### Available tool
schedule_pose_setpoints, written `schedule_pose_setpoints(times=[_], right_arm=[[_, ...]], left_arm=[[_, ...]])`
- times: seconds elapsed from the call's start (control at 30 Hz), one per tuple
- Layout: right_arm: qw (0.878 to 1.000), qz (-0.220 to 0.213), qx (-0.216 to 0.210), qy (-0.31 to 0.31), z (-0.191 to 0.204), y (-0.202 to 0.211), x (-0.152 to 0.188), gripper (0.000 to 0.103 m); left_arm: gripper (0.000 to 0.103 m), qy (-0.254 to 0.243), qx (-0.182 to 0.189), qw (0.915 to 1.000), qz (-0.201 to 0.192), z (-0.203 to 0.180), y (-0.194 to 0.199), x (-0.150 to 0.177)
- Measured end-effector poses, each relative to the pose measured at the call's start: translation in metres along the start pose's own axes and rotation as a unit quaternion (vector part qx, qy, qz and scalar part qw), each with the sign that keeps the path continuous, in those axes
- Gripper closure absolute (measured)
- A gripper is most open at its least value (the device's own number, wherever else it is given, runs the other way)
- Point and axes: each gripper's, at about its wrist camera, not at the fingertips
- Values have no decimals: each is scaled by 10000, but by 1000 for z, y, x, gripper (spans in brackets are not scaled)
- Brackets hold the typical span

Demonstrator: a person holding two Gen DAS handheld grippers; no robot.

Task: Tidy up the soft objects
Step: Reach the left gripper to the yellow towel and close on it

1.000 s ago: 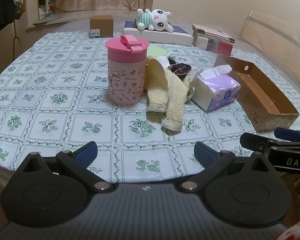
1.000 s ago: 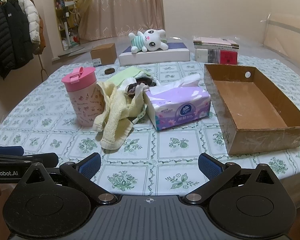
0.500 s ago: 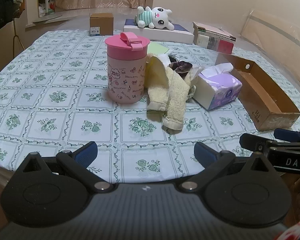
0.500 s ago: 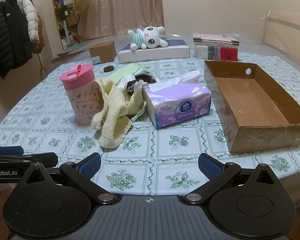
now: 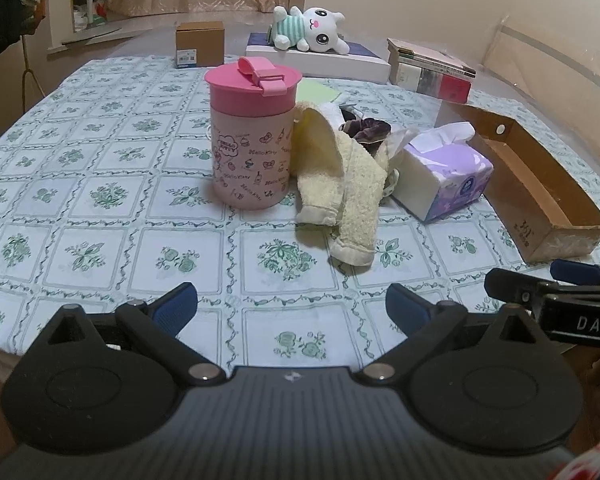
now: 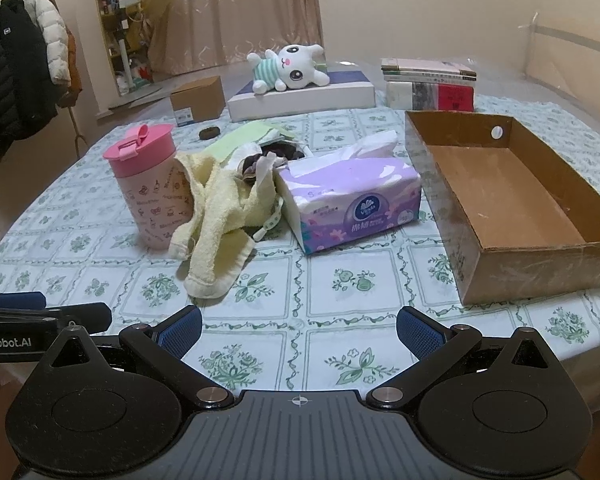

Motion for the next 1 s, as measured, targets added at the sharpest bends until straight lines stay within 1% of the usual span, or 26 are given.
schedule_pose_setpoints(times=[0.2, 0.33, 0.6, 0.8, 0.9, 0.97, 1.0], right_arm=[[10000, -45, 83, -20, -8, -11, -7, 0], [9999, -24, 140, -80, -17, -21, -13, 0], [9996, -33, 266, -124, -35, -44, -23, 0], [9995, -14, 314, -104, -43, -55, -24, 0], [9994, 22, 317, -123, -46, -58, -23, 0], [9994, 53, 311, -139, -47, -60, -22, 0], [9994, 68, 309, -145, -47, -60, -22, 0]], left_arm=[[5, -129, 82, 9999, -31, -5, -20, -13], [8, -239, 205, 9995, -68, -12, -39, -24], [10, -722, 271, 9968, -216, -34, -84, -47], [18, -889, 277, 9953, -262, -45, -113, -57], [26, -960, 242, 9947, -272, -48, -123, -58], [42, -974, 262, 9946, -226, -50, -129, -59], [47, -980, 275, 9946, -198, -51, -131, -59]])
Point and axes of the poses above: each gripper's, at about its wrist camera, not at the fingertips, and y roughly against the way its jaws point, z to its left, x to its underside, and after that the axes turned 2 degrees about y, right-handed
